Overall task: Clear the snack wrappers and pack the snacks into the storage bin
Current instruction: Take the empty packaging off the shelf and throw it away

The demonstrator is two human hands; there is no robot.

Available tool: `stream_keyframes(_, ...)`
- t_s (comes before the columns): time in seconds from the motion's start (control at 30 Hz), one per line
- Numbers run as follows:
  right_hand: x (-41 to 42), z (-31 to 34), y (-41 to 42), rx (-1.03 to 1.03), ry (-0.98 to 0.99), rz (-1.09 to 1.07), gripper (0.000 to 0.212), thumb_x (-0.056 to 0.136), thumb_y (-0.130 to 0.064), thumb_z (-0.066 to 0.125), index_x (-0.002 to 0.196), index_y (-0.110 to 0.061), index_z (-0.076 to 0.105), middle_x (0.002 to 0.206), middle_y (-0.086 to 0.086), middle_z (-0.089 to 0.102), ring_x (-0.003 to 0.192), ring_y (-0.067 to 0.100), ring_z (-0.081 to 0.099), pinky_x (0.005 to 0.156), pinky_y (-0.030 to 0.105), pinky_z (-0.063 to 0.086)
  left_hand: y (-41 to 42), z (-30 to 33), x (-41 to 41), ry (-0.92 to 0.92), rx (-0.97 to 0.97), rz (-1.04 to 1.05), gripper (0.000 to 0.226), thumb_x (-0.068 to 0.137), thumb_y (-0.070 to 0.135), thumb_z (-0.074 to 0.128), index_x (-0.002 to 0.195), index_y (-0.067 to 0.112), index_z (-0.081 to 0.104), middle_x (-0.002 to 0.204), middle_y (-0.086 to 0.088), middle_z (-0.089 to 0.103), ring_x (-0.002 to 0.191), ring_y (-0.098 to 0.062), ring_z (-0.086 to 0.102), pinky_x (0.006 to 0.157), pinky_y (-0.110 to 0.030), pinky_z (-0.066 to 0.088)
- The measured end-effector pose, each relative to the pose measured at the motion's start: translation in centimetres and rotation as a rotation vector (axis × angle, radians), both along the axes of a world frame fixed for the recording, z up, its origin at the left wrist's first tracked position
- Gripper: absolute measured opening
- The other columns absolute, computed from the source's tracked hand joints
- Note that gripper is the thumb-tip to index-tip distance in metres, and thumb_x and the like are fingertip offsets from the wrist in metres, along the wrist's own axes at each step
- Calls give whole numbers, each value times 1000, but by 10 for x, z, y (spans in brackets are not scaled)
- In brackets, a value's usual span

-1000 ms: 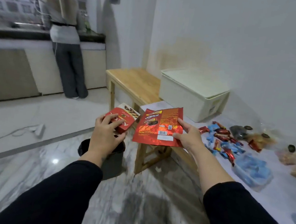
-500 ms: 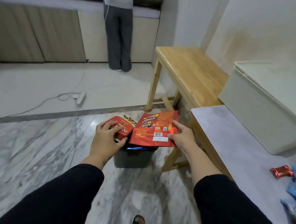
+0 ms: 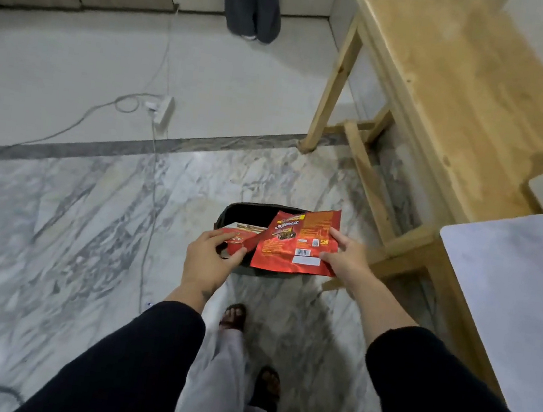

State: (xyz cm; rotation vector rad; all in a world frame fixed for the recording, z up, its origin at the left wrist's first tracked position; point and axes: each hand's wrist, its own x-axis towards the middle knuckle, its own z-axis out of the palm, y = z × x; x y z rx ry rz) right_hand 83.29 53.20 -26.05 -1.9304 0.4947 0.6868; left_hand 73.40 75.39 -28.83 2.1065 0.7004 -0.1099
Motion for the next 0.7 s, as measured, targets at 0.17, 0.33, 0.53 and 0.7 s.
stream_keyframes(0.17, 31, -78, 13, -80, 80, -59, 71, 77, 6, 68, 141, -15, 45, 135, 10, 54, 111, 27, 61, 97, 43, 51, 17, -57, 56, 91, -17, -84, 34, 76, 38, 74, 108, 29, 70, 112, 4, 62, 103, -11, 60, 90, -20, 45)
stream_keyframes(0.33, 52, -161, 20, -123, 189, -165, 70, 77, -1, 71, 140, -18, 46, 142, 5, 47, 114, 26, 60, 97, 39, 51, 22, -136, 93, 232, -60, -94, 41, 75, 48, 70, 109, 26, 70, 116, 4, 64, 105, -12, 61, 91, -28, 51)
stream_keyframes(0.53, 70, -215, 47, 42, 345, -320, 68, 89, -2, 61, 148, -21, 31, 147, 11, 42, 116, 33, 58, 85, 44, 56, 21, -212, 120, 378, -79, -201, 53, 72, 61, 63, 117, 32, 66, 132, 8, 56, 124, -11, 53, 103, -31, 43)
stream_keyframes(0.7, 68, -226, 58, -69, 390, -79, 64, 92, -14, 60, 147, -27, 31, 146, 8, 42, 115, 27, 59, 94, 44, 53, 25, -222, 120, 478, -46, -287, 56, 81, 51, 63, 130, 26, 56, 145, 3, 46, 133, -17, 44, 103, -32, 39)
